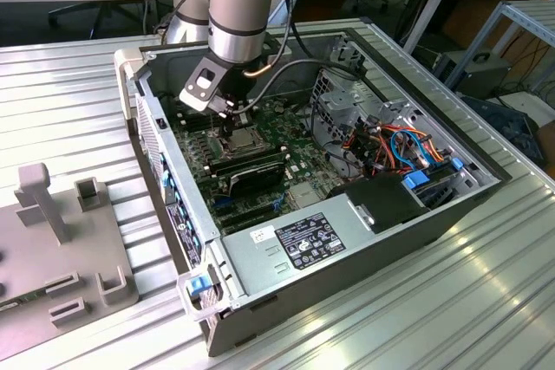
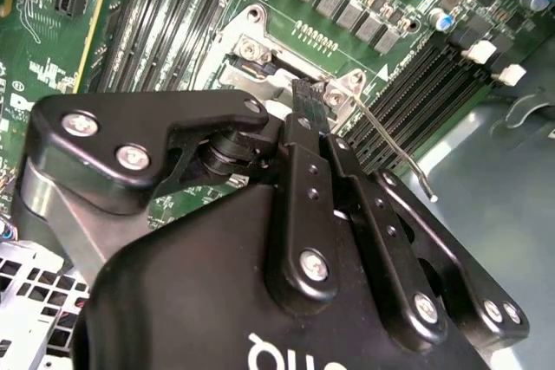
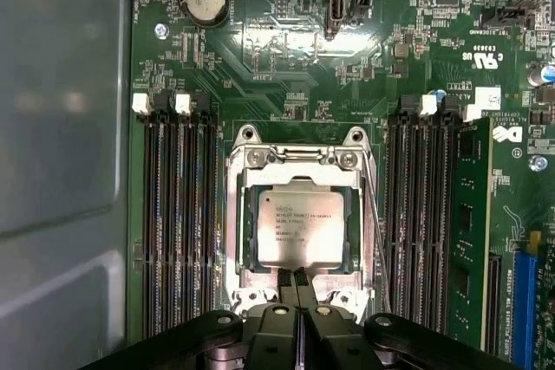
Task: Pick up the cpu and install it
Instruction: 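Close the cpu cover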
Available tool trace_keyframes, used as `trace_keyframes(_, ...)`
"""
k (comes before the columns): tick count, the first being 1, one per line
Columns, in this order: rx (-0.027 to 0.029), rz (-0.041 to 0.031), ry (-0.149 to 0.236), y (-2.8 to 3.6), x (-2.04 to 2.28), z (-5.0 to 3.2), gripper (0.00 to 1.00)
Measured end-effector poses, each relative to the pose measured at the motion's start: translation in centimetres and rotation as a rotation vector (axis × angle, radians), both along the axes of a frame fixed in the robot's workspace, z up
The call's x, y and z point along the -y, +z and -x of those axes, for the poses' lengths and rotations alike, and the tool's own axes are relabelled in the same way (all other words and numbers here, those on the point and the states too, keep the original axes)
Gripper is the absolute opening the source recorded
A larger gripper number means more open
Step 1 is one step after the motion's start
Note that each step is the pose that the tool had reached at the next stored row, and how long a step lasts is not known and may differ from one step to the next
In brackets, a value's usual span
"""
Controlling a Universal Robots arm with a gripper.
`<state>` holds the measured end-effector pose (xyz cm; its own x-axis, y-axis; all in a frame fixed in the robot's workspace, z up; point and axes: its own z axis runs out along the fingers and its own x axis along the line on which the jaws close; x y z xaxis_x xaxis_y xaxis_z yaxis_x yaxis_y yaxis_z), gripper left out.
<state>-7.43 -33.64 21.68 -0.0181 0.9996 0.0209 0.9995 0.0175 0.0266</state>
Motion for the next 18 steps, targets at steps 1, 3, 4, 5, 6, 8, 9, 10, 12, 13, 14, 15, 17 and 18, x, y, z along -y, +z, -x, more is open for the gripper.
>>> trace_keyframes(1, 0.0, 0.0, 0.0, 0.0, 0.0, 0.0, 0.11)
trace_keyframes(3, 0.0, -0.0001, 0.0, 0.0, 0.0, 0.0, 0.11)
trace_keyframes(4, 0.0, 0.0, 0.0, -0.01, 0.0, 0.0, 0.11)
trace_keyframes(5, 0.0, -0.0001, 0.0, -0.01, 0.0, 0.02, 0.11)
trace_keyframes(6, 0.0001, -0.0003, 0.0, -0.07, 0.0, 0.06, 0.11)
trace_keyframes(8, 0.0001, -0.0001, 0.0, -0.18, 0.0, 0.16, 0.11)
trace_keyframes(9, 0.0, -0.0001, -0.001, -0.23, 0.0, 0.21, 0.11)
trace_keyframes(10, 0.0, -0.0001, -0.001, -0.26, 0.0, 0.24, 0.11)
trace_keyframes(12, 0.0001, -0.0002, -0.001, -0.35, 0.0, 0.28, 0.11)
trace_keyframes(13, 0.0001, -0.0002, -0.001, -0.42, 0.0, 0.28, 0.11)
trace_keyframes(14, 0.0001, -0.0001, -0.001, -0.58, 0.0, 0.29, 0.11)
trace_keyframes(15, 0.0, -0.0001, -0.001, -0.64, 0.0, 0.3, 0.11)
trace_keyframes(17, -0.0001, 0.0002, -0.001, -0.67, 0.01, 0.3, 0.11)
trace_keyframes(18, 0.0, 0.0, -0.001, -0.7, 0.0, 0.3, 0.11)
